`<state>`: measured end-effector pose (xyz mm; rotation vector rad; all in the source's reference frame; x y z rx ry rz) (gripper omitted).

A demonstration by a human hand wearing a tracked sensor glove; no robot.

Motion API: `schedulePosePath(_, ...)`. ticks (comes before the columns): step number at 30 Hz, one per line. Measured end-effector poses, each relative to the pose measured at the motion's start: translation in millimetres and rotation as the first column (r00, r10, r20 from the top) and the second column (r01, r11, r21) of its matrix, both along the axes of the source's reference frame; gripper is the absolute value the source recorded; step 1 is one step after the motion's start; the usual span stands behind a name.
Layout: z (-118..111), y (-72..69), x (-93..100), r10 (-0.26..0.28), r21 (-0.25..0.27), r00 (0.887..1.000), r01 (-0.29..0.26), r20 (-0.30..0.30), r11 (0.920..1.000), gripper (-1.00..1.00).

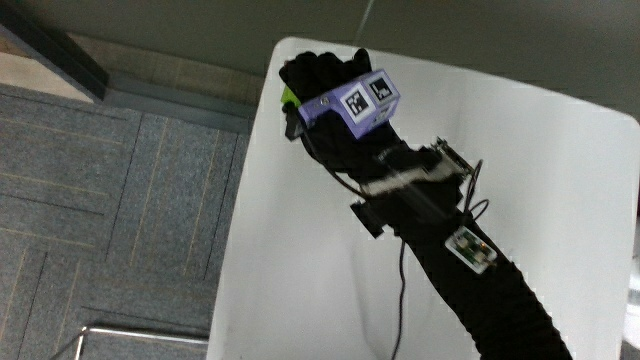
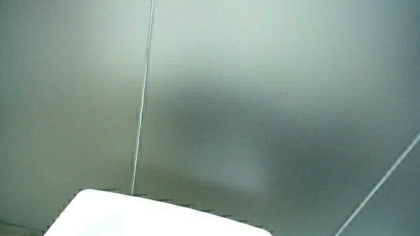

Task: Place green brick

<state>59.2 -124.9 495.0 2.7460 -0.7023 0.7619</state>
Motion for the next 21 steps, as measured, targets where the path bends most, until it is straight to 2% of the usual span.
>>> schedulePosePath(3,3,-9.2,7.4,0.027,-0.069,0.999,-0.028,-0.017,0.9972,0.00)
schedulePosePath(6,7,-18.4,14.9,0.053,-0.137,0.998,-0.058,-0.036,0.9889,0.00)
schedulePosePath(17,38,-27.5,25.5,0.081,-0.216,0.988,-0.108,-0.130,0.9703,0.00)
schedulePosePath(18,35,-27.8,25.9,0.075,-0.214,0.990,-0.100,-0.122,0.9717,0.00)
schedulePosePath(21,36,-28.3,27.9,0.087,-0.234,0.990,-0.112,-0.115,0.9658,0.00)
